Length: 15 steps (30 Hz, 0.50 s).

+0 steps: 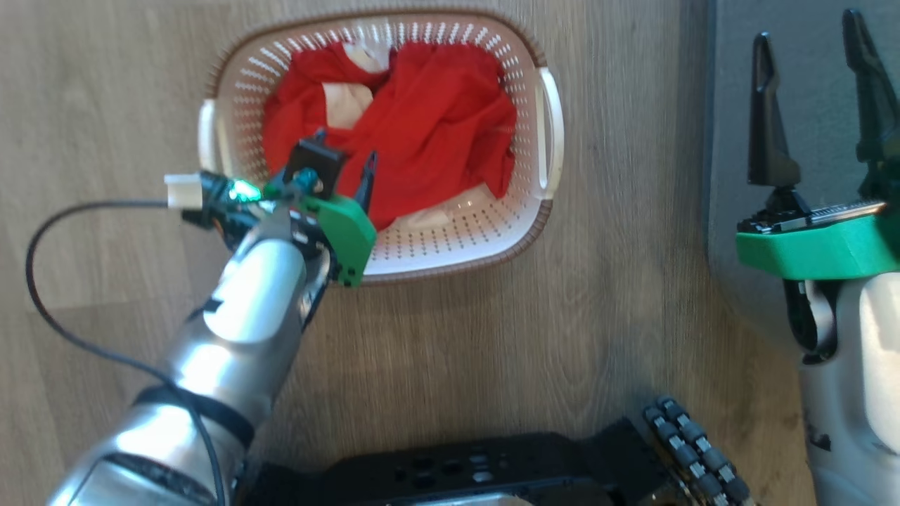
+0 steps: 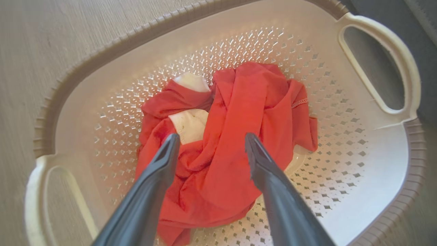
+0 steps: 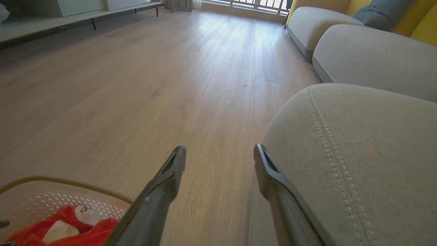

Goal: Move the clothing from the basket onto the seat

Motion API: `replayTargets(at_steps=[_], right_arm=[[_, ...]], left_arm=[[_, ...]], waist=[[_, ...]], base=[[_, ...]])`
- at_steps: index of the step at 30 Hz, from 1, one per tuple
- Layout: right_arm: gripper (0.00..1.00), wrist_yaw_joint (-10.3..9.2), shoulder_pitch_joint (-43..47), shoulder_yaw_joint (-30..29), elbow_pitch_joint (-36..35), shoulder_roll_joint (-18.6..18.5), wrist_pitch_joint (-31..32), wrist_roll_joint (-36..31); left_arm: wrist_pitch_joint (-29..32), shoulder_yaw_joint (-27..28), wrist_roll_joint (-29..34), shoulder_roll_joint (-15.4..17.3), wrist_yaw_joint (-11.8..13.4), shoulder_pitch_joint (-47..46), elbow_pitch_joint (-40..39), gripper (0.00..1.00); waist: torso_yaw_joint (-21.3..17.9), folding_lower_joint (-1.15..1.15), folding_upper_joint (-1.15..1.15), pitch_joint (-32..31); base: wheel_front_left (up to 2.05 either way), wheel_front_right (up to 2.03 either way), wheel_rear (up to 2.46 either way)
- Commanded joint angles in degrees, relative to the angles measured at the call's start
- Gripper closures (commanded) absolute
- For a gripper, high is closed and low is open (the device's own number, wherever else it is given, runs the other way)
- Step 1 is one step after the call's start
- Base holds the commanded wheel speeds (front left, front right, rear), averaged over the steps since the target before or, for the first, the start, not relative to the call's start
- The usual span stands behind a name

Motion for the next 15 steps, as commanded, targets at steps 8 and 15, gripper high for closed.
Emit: replayTargets(at_steps=[8, 15], right_arm=[[0.00, -0.01, 0.33, 2.99, -3.85, -0.45, -0.51, 0.51], [0.00, -0.01, 0.23, 4.17, -5.03, 0.33, -0.51, 1.84]], left_arm=[[-0.71, -4.44, -1.88, 0.73, -0.68, -6.34, 6.51, 0.00], [-0.18, -9.77, -2.28, 0.73, -1.53, -11.99, 12.81, 0.00]], waist=[[-3.27, -0.02, 0.00, 6.77], [-5.13, -0.02, 0.00, 10.59]], base=[[0.00, 0.00, 0.00], [0.00, 0.00, 0.00]])
